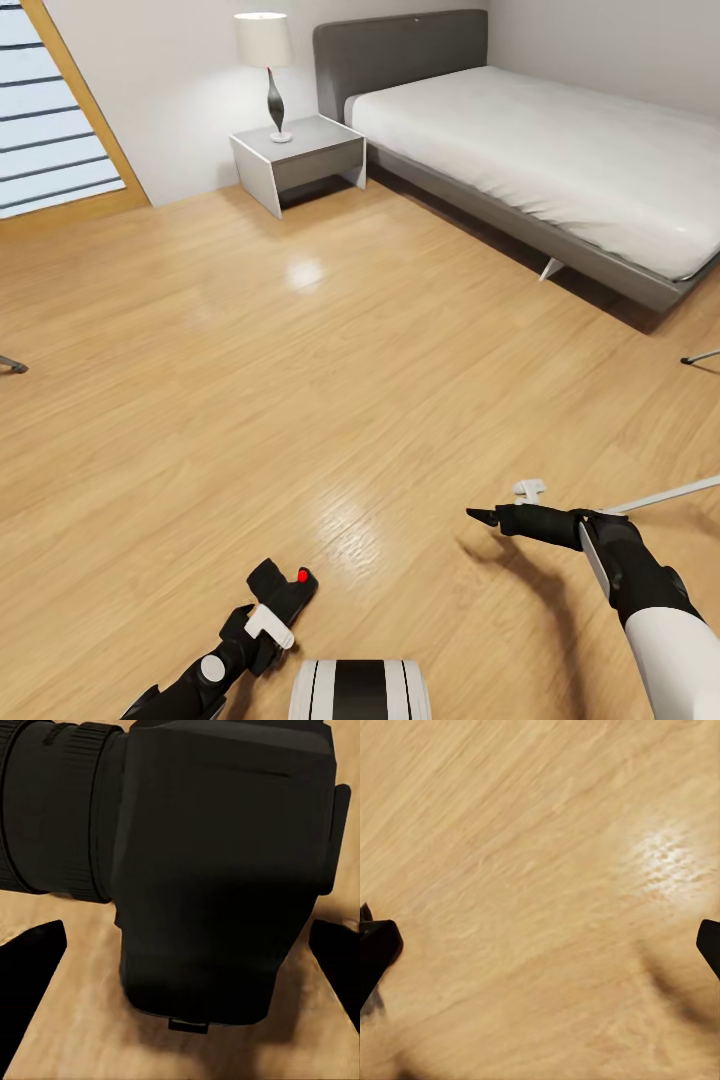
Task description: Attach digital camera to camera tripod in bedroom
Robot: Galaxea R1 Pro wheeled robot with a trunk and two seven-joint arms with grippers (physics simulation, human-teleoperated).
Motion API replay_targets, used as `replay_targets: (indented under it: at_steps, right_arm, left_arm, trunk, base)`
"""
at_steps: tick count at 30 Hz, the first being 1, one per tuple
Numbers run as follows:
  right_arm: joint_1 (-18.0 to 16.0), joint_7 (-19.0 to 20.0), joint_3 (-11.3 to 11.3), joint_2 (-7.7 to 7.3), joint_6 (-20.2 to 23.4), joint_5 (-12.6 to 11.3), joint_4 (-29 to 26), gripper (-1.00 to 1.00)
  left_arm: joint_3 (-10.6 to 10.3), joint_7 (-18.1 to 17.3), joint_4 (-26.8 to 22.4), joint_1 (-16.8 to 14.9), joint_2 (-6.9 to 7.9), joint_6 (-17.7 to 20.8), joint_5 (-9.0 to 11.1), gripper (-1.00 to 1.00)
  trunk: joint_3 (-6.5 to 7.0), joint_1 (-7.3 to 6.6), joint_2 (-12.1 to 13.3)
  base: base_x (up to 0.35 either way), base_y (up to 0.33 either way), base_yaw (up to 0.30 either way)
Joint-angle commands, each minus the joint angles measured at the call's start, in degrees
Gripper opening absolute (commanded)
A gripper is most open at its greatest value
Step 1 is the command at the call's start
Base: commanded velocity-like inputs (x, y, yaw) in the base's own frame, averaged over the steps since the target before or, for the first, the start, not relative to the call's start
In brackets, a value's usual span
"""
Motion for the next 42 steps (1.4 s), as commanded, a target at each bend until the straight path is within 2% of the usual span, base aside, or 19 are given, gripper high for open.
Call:
replay_targets:
  at_steps: [1, 22, 28, 30, 33, 34, 35, 37, 38, 42]
  right_arm:
    - [0.0, 0.4, -0.2, 0.03, 0.3, 0.4, -0.1, 1.0]
    - [0.0, 0.4, -0.2, 0.03, 0.4, 0.4, -0.1, 1.0]
    - [0.0, 0.4, -0.2, 0.05, 0.3, 0.4, -0.1, 1.0]
    - [0.0, 0.4, -0.2, 0.05, 0.3, 0.4, -0.1, 1.0]
    - [0.0, 0.5, -0.2, 0.06, 0.3, 0.4, -0.1, 1.0]
    - [0.0, 0.5, -0.2, 0.07, 0.3, 0.3, -0.1, 1.0]
    - [0.0, 0.5, -0.2, 0.07, 0.3, 0.4, -0.1, 1.0]
    - [0.0, 0.5, -0.2, 0.07, 0.3, 0.4, -0.1, 1.0]
    - [0.0, 0.5, -0.2, 0.07, 0.3, 0.4, -0.1, 1.0]
    - [0.0, 0.5, -0.2, 0.05, 0.3, 0.3, -0.1, 1.0]
  left_arm:
    - [-0.4, 0.2, 0.0, 0.0, 0.06, 0.0, 0.2, -1.0]
    - [-0.3, 0.1, 0.0, 0.0, 0.04, 0.0, 0.2, -1.0]
    - [-0.3, 0.3, -2.7, 0.0, -0.14, 0.1, 0.2, -1.0]
    - [0.0, 0.4, -5.2, 0.0, -0.37, 0.9, 0.2, -1.0]
    - [0.3, 0.4, -10.3, 0.0, -0.53, 4.2, 0.4, -1.0]
    - [0.5, 0.4, -13.6, 0.0, -0.55, 6.9, 0.5, -1.0]
    - [0.7, 0.4, -21.1, 0.0, -0.48, 13.6, 0.7, -1.0]
    - [0.8, 0.5, -24.7, 0.0, -0.44, 17.1, 0.8, -1.0]
    - [0.8, 0.9, -28.0, 0.0, -0.45, 20.2, 0.8, -1.0]
    - [0.8, 3.1, -35.3, 0.0, -0.66, 26.1, 1.3, -1.0]
  trunk:
    - [-0.04, -0.01, 0.0]
    - [-0.04, -0.01, 0.0]
    - [-0.04, -0.01, 0.0]
    - [-0.04, -0.01, 0.0]
    - [-0.04, -0.01, 0.0]
    - [-0.04, -0.01, 0.0]
    - [-0.04, -0.01, 0.0]
    - [-0.04, -0.01, 0.0]
    - [-0.04, -0.01, 0.0]
    - [-0.04, -0.01, 0.0]
  base:
    - [0.0, 0.0, 0.0]
    - [0.0, 0.0, 0.0]
    - [0.0, 0.0, 0.0]
    - [0.0, 0.0, 0.0]
    - [0.0, 0.0, 0.0]
    - [0.0, 0.0, 0.0]
    - [0.0, 0.0, 0.0]
    - [0.0, 0.0, 0.0]
    - [0.0, 0.0, 0.0]
    - [0.0, 0.0, 0.0]
